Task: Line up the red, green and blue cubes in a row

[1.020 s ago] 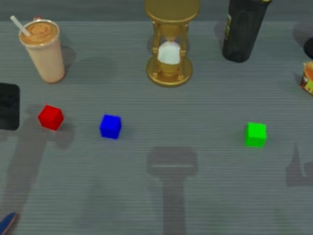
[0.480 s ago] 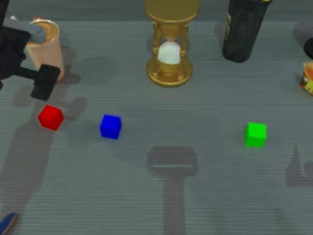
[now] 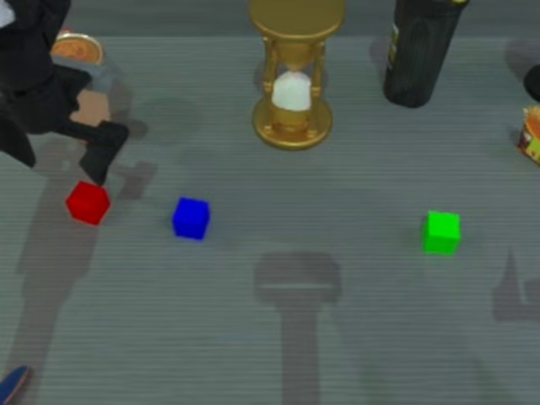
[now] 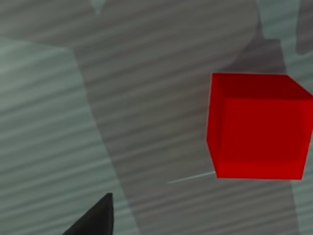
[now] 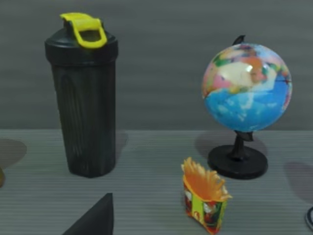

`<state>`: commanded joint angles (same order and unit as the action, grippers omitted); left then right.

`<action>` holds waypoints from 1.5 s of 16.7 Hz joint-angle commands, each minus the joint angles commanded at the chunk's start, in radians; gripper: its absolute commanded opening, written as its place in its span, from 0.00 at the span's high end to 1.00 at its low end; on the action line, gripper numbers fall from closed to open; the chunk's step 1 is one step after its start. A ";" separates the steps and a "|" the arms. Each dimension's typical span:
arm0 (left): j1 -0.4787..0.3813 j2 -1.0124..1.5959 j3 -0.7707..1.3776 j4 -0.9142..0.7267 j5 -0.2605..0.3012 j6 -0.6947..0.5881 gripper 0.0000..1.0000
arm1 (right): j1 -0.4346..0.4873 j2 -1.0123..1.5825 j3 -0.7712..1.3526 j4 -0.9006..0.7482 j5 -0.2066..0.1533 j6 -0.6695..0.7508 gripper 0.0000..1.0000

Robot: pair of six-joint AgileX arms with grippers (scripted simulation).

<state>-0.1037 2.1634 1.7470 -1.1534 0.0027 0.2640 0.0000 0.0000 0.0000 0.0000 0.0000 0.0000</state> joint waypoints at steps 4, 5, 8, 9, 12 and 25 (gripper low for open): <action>0.000 0.002 0.003 -0.001 0.000 0.000 0.00 | 0.000 0.000 0.000 0.000 0.000 0.000 0.00; 0.006 0.000 0.000 0.001 0.000 -0.001 0.00 | 0.000 0.000 0.000 0.000 0.000 0.000 0.00; 0.002 0.015 -0.030 0.041 0.000 0.002 0.00 | 0.000 0.000 0.000 0.000 0.000 0.000 0.00; 0.002 0.028 -0.050 0.075 0.000 0.003 0.00 | 0.000 0.000 0.000 0.000 0.000 0.000 0.00; 0.002 0.076 -0.123 0.206 0.001 0.003 0.00 | 0.000 0.000 0.000 0.000 0.000 0.000 0.00; 0.001 0.118 -0.181 0.298 0.001 0.003 0.45 | 0.000 0.000 0.000 0.000 0.000 0.000 0.00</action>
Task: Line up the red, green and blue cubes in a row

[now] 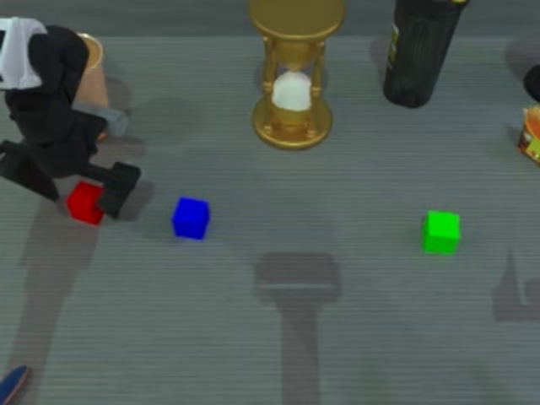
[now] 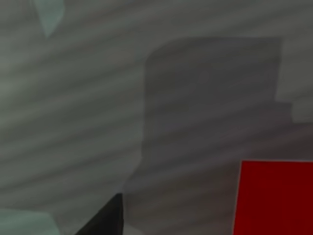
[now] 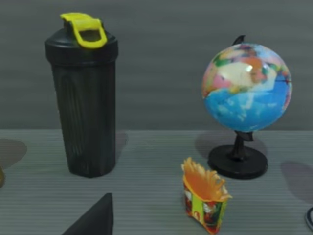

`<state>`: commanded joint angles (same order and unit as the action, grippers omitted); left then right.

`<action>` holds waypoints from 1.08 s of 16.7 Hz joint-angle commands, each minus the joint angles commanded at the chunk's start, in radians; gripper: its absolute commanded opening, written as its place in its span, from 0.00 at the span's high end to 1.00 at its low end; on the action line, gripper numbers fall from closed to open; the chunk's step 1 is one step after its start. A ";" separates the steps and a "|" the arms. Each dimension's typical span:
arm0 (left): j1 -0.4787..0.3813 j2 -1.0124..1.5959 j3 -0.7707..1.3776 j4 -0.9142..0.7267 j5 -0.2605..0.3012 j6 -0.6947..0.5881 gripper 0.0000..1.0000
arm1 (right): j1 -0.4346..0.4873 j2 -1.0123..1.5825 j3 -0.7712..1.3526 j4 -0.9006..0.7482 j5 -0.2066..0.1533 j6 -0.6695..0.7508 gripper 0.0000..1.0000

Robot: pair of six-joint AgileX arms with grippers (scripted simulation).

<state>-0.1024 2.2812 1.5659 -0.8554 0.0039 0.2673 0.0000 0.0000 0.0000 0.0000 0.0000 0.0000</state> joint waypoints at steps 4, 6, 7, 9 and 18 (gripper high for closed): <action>0.000 0.000 0.000 0.000 0.000 0.000 0.75 | 0.000 0.000 0.000 0.000 0.000 0.000 0.00; 0.000 0.000 0.000 0.000 0.000 0.000 0.90 | 0.000 0.000 0.000 0.000 0.000 0.000 0.00; 0.000 0.000 0.000 0.000 0.000 0.000 0.98 | 0.000 0.000 0.000 0.000 0.000 0.000 0.00; 0.000 0.000 0.000 0.000 0.000 0.000 1.00 | 0.000 0.000 0.000 0.000 0.000 0.000 0.00; 0.000 -0.043 0.028 -0.032 0.010 -0.002 1.00 | 0.000 0.000 0.000 0.000 0.000 0.000 0.00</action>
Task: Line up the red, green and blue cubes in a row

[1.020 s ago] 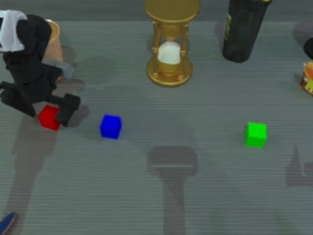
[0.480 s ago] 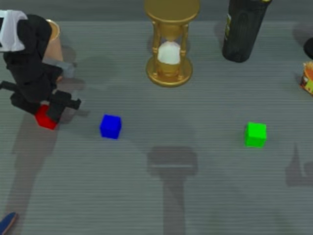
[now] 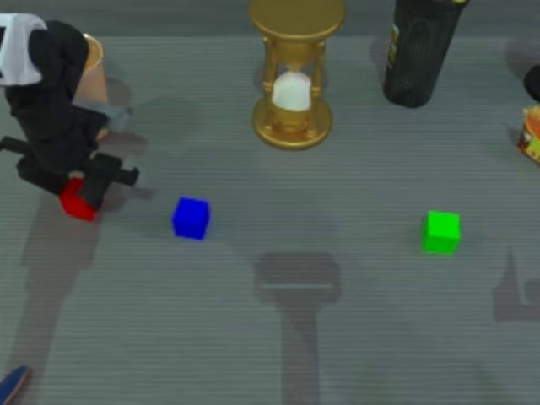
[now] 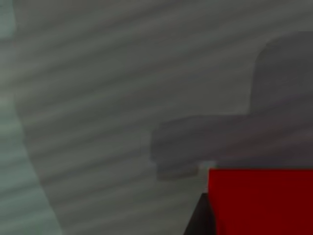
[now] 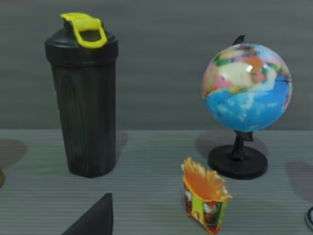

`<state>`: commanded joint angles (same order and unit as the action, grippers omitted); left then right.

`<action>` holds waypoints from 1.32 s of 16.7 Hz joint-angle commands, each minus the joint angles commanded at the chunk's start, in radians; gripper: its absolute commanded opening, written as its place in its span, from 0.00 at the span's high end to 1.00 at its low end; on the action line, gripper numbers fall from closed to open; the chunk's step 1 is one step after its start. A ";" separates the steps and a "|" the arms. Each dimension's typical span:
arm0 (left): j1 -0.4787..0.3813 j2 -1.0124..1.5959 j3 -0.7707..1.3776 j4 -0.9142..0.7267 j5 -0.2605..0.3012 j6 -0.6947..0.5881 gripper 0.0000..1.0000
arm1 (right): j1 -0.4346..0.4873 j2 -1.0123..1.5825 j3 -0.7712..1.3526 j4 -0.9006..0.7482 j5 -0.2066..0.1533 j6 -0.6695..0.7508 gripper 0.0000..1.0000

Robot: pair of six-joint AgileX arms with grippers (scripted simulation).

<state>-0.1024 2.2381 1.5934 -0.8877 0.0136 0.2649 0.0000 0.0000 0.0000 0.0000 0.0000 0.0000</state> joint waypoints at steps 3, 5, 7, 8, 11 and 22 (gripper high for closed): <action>0.009 -0.032 0.062 -0.099 0.001 -0.002 1.00 | 0.000 0.000 0.000 0.000 0.000 0.000 0.00; 0.015 -0.057 0.108 -0.177 0.000 -0.004 1.00 | 0.000 0.000 0.000 0.000 0.000 0.000 0.00; 0.019 -0.078 0.134 -0.215 -0.001 -0.005 1.00 | 0.000 0.000 0.000 0.000 0.000 0.000 0.00; 0.020 -0.080 0.136 -0.219 -0.001 -0.005 1.00 | 0.000 0.000 0.000 0.000 0.000 0.000 0.00; 0.014 -0.077 0.134 -0.216 -0.002 -0.003 1.00 | 0.000 0.000 0.000 0.000 0.000 0.000 0.00; -0.304 -0.232 -0.055 -0.200 -0.020 -0.516 1.00 | 0.000 0.000 0.000 0.000 0.000 0.000 0.00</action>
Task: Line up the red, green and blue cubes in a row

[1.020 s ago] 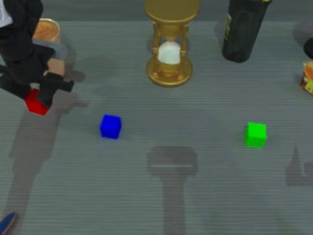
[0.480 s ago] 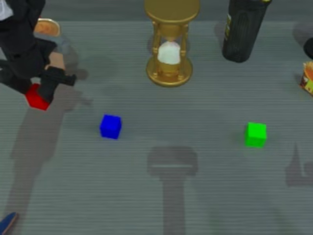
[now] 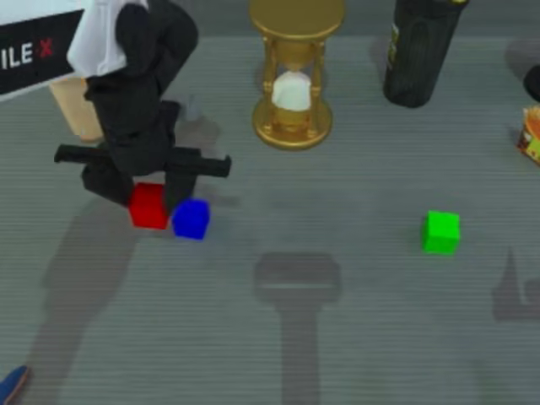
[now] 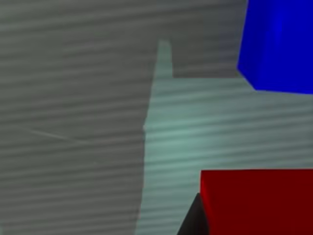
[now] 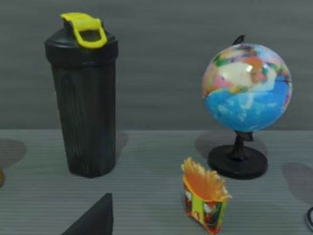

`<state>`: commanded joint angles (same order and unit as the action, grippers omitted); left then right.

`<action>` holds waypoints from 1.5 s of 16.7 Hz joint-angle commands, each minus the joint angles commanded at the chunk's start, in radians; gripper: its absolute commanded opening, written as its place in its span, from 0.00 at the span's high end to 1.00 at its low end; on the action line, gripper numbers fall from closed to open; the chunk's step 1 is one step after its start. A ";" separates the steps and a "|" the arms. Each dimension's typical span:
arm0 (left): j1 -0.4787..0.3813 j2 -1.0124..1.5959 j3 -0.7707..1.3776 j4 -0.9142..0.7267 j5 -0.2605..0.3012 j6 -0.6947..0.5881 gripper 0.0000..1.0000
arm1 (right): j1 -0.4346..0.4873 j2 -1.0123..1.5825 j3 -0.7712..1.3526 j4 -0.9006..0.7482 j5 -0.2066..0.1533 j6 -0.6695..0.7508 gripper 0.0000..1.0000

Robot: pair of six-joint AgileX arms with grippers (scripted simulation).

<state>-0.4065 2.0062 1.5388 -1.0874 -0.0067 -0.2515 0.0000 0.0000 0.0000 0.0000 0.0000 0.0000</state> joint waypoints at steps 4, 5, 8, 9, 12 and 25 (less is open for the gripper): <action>-0.165 -0.090 -0.108 0.012 -0.010 -0.282 1.00 | 0.000 0.000 0.000 0.000 0.000 0.000 0.00; -0.197 -0.111 -0.130 0.017 -0.013 -0.329 1.00 | 0.000 0.000 0.000 0.000 0.000 0.000 0.00; -0.258 -0.153 -0.171 0.028 -0.019 -0.409 1.00 | 0.000 0.000 0.000 0.000 0.000 0.000 0.00; -0.262 -0.156 -0.174 0.029 -0.019 -0.414 1.00 | 0.000 0.000 0.000 0.000 0.000 0.000 0.00; -0.262 -0.156 -0.174 0.029 -0.019 -0.414 1.00 | 0.000 0.000 0.000 0.000 0.000 0.000 0.00; -0.257 -0.059 -0.339 0.292 -0.018 -0.409 1.00 | 0.000 0.000 0.000 0.000 0.000 0.000 0.00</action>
<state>-0.6640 1.9476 1.1998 -0.7954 -0.0252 -0.6603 0.0000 0.0000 0.0000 0.0000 0.0000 0.0000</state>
